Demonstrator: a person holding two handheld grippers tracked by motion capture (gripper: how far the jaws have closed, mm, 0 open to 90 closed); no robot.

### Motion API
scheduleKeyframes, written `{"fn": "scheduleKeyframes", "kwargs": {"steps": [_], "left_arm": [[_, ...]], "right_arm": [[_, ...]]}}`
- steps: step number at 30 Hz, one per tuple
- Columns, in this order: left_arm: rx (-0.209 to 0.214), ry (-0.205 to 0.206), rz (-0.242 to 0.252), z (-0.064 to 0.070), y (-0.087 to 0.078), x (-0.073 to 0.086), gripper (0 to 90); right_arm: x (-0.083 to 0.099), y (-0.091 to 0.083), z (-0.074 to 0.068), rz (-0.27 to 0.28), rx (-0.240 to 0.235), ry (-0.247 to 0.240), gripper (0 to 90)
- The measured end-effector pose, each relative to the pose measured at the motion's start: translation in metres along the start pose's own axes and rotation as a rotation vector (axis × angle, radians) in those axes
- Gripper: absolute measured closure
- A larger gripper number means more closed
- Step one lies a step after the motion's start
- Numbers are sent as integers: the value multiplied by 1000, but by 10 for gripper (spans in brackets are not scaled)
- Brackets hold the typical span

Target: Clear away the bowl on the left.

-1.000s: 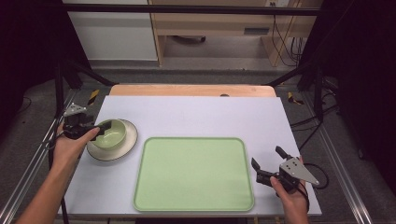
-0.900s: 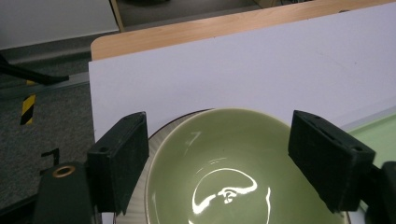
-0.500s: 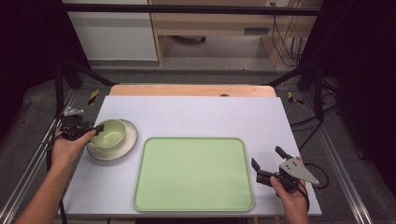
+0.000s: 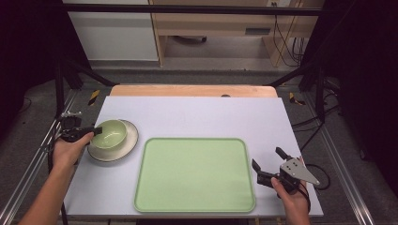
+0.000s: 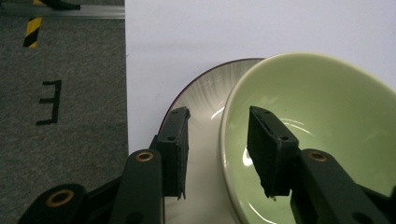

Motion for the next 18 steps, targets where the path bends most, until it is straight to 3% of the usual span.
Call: {"fn": "scheduleKeyframes", "kwargs": {"steps": [5, 18], "left_arm": [[4, -27, -18, 1, 2, 5, 650], [2, -50, -52, 2, 5, 10, 757]], "right_arm": [[0, 0, 1, 1, 1, 1, 38], [1, 0, 2, -2, 1, 3, 38]]}}
Point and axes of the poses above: each handheld gripper's, and its own axes: y roughly forward along the jaws, x roughly out of its underside, z roughly to its right, the point moved 10 cm from there along y, roughly forward along the jaws, and after that the axes turned 12 degrees about z, right-handed, at the moved point
